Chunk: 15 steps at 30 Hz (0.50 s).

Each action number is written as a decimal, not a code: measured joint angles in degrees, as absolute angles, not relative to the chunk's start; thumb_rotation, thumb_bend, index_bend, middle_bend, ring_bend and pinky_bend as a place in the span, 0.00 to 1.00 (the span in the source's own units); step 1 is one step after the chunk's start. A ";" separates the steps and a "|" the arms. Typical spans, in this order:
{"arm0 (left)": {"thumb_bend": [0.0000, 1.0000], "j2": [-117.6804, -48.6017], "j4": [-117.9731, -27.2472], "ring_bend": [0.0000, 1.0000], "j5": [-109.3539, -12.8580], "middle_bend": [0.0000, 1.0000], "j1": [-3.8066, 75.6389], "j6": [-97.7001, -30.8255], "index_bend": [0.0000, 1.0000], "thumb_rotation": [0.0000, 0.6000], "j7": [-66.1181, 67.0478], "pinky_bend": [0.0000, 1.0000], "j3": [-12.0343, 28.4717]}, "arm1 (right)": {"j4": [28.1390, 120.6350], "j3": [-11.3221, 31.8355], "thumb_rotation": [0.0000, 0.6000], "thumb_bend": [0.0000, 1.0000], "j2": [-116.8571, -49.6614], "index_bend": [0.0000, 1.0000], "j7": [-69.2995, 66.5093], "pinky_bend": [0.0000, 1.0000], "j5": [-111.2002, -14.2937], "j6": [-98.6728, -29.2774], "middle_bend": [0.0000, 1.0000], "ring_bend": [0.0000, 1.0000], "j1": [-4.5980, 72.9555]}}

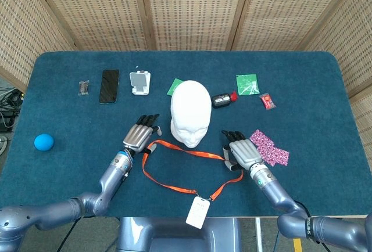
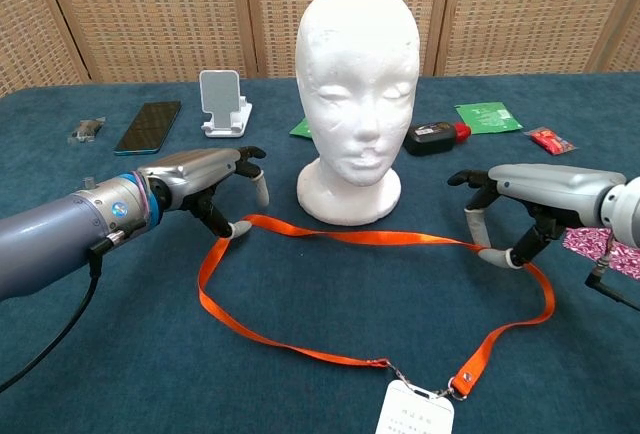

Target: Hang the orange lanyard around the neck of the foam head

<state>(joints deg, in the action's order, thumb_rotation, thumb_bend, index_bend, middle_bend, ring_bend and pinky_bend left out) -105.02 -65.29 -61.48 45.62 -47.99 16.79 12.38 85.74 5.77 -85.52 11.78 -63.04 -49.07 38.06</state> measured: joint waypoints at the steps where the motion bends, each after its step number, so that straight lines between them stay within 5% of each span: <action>1: 0.41 -104.99 -65.21 0.00 -61.34 0.00 45.64 -47.92 0.44 1.00 16.93 0.00 12.31 | 85.75 5.75 1.00 0.67 -85.50 0.79 11.74 0.00 -63.10 -49.08 0.07 0.00 38.04; 15: 0.45 -104.74 -65.45 0.00 -61.31 0.00 45.66 -47.81 0.50 1.00 17.02 0.00 11.35 | 85.95 5.57 1.00 0.67 -85.37 0.79 11.46 0.00 -63.57 -49.20 0.07 0.00 37.81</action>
